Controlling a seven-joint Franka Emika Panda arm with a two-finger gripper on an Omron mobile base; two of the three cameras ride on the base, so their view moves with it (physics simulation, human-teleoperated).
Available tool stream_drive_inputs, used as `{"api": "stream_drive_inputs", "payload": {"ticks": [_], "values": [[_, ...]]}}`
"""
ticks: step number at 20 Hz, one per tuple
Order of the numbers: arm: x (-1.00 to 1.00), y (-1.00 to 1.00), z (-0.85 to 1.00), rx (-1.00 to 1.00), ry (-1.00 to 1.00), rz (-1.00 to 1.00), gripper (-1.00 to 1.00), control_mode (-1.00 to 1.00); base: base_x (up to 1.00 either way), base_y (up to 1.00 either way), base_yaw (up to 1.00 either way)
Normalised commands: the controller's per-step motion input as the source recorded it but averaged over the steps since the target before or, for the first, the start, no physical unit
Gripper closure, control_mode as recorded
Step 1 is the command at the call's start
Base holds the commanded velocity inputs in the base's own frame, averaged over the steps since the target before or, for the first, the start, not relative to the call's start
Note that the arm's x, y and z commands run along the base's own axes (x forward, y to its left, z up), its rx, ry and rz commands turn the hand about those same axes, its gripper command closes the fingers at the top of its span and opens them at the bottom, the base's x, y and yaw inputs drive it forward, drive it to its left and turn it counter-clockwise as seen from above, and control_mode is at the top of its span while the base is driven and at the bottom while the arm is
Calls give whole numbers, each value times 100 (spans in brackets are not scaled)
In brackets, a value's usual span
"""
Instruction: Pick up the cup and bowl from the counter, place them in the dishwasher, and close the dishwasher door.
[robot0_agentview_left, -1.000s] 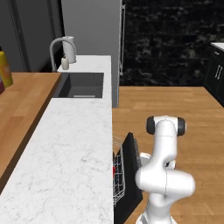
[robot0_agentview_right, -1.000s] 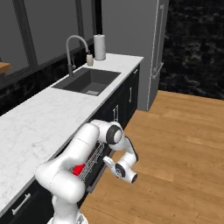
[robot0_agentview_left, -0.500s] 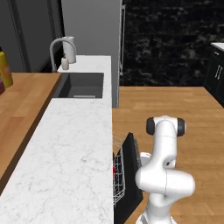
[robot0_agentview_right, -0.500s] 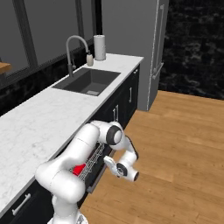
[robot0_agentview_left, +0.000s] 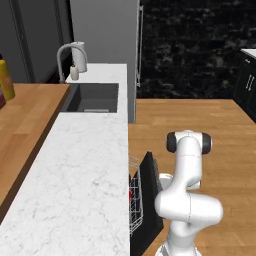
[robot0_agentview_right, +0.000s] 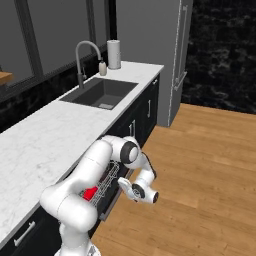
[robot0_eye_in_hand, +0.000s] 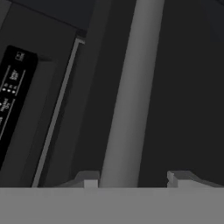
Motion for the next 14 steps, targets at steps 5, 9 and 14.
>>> {"api": "stream_drive_inputs", "payload": {"ticks": [5, 9, 14], "values": [[-73, 100, -100, 30, -45, 4, -100, -100, 0, 0, 0], [-90, 100, -96, 46, -42, 5, -100, -100, 0, 0, 0], [-100, 100, -43, 49, -4, 8, -100, -100, 0, 0, 0]]}}
